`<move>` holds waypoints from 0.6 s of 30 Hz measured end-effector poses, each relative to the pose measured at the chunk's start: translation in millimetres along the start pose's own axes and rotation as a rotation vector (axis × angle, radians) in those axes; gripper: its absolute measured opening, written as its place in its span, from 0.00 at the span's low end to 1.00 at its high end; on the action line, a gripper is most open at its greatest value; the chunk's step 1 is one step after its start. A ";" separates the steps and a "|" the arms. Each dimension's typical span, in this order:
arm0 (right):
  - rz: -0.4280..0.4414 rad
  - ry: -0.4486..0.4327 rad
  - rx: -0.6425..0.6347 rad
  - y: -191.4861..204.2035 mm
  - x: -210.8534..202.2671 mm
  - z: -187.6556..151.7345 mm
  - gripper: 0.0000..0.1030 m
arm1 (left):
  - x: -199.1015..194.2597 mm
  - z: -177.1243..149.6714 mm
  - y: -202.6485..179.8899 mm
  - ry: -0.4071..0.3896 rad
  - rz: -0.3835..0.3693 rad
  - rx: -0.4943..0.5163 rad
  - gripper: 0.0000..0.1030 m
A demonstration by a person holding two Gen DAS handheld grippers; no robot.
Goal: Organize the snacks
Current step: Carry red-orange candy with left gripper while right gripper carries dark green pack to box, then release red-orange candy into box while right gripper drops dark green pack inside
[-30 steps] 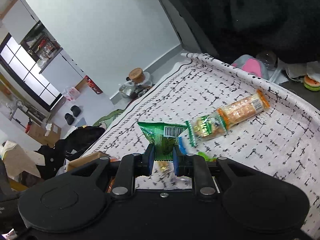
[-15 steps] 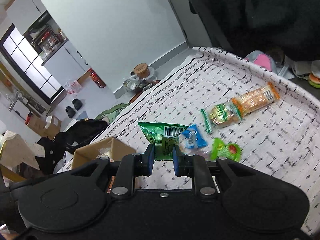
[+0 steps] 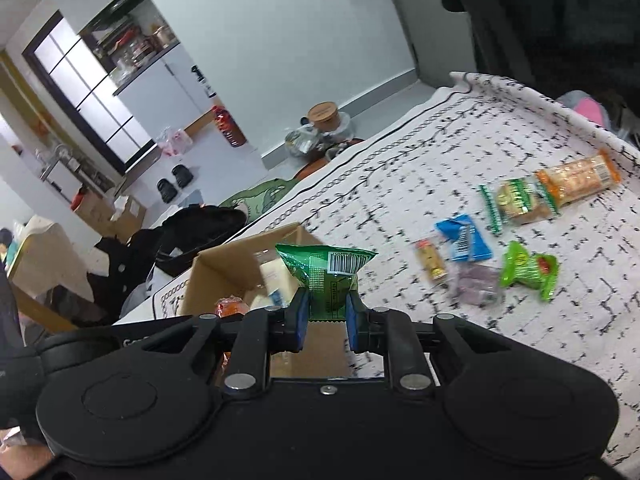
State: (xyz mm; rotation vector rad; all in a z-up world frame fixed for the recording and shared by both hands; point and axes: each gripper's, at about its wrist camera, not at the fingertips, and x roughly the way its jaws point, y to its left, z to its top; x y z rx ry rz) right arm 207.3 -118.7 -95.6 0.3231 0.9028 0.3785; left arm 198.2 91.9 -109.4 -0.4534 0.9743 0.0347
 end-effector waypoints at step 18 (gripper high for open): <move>0.118 0.034 -0.006 18.3 -0.9 -1.3 0.54 | -17.2 3.6 35.3 -0.010 0.072 -0.072 0.43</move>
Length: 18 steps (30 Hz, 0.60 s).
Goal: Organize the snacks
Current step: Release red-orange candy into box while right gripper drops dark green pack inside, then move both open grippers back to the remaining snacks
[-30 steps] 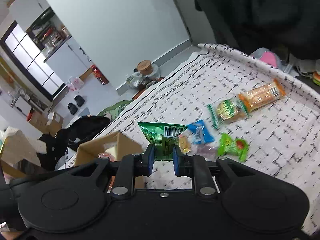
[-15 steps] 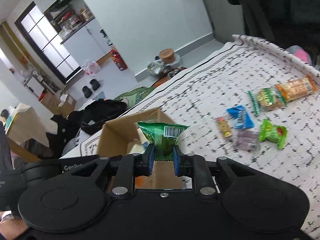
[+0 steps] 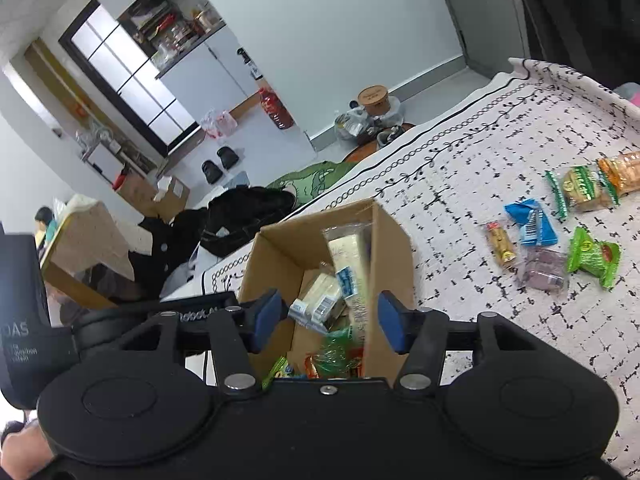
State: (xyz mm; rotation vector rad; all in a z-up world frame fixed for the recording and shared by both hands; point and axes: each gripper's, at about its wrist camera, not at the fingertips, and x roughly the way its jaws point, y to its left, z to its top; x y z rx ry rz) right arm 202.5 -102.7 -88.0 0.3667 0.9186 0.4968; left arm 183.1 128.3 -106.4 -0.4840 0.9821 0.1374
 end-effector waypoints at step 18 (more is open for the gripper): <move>-0.244 -0.074 0.019 -49.2 -34.0 18.6 0.86 | 11.5 -8.3 -54.2 0.015 0.018 0.079 0.68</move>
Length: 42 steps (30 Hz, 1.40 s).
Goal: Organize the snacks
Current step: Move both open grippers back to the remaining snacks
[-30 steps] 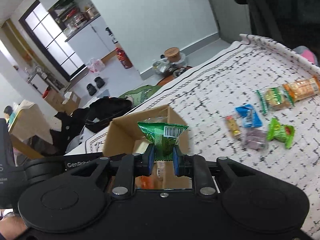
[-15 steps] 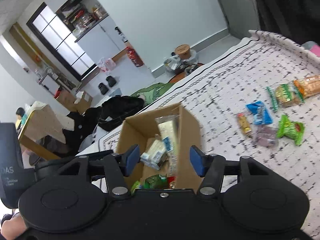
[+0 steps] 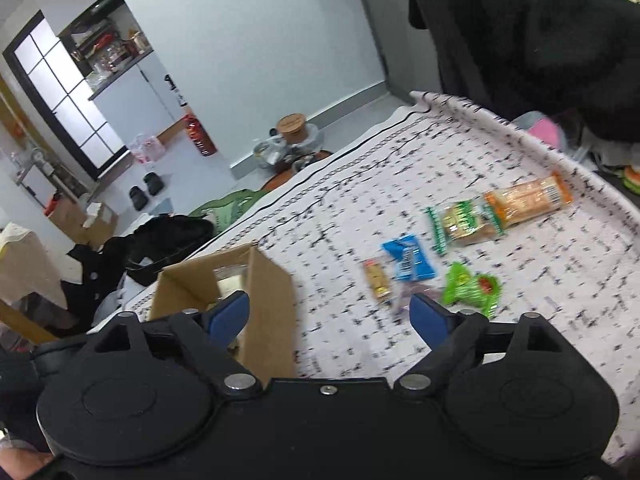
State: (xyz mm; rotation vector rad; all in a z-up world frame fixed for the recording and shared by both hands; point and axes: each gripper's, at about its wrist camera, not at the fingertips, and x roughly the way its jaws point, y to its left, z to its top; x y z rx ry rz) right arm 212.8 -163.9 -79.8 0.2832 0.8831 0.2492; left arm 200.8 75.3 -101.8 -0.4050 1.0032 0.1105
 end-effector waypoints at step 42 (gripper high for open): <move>-0.156 0.080 0.366 -161.4 41.9 23.0 0.81 | 113.2 -15.5 -118.8 0.065 -0.120 0.107 0.93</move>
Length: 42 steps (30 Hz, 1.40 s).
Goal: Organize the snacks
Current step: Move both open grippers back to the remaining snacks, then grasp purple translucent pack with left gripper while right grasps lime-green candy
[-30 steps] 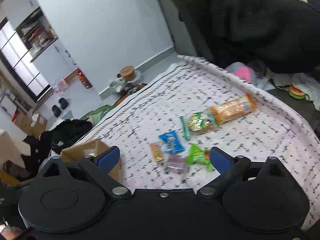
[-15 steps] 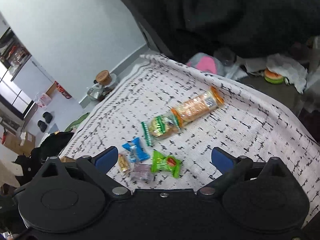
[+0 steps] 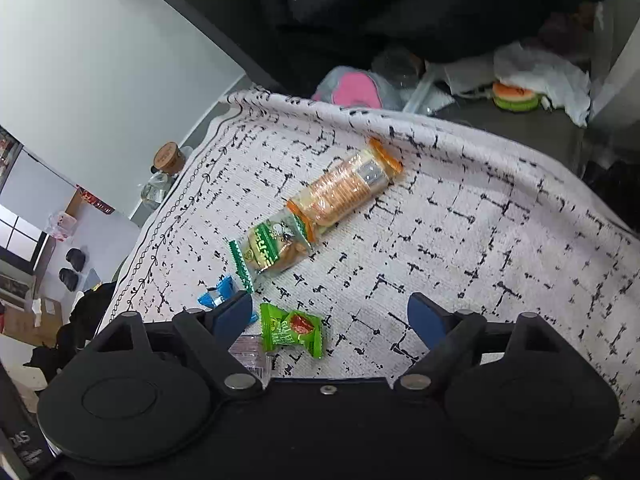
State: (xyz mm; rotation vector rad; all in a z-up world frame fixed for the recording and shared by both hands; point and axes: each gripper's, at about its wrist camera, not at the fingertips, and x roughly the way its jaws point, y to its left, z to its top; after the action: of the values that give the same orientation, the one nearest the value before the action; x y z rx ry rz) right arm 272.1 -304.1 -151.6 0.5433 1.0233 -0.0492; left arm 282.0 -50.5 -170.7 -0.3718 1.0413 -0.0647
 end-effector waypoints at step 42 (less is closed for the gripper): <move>-0.053 0.139 -0.120 39.5 87.7 -25.5 0.41 | 26.5 -3.7 26.9 0.053 0.003 -0.020 0.35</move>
State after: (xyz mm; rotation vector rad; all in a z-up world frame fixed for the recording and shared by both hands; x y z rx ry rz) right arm 309.7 -240.0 -217.7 0.4147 1.1683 0.0035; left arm 289.0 -32.3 -203.3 -0.3890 1.0958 -0.0619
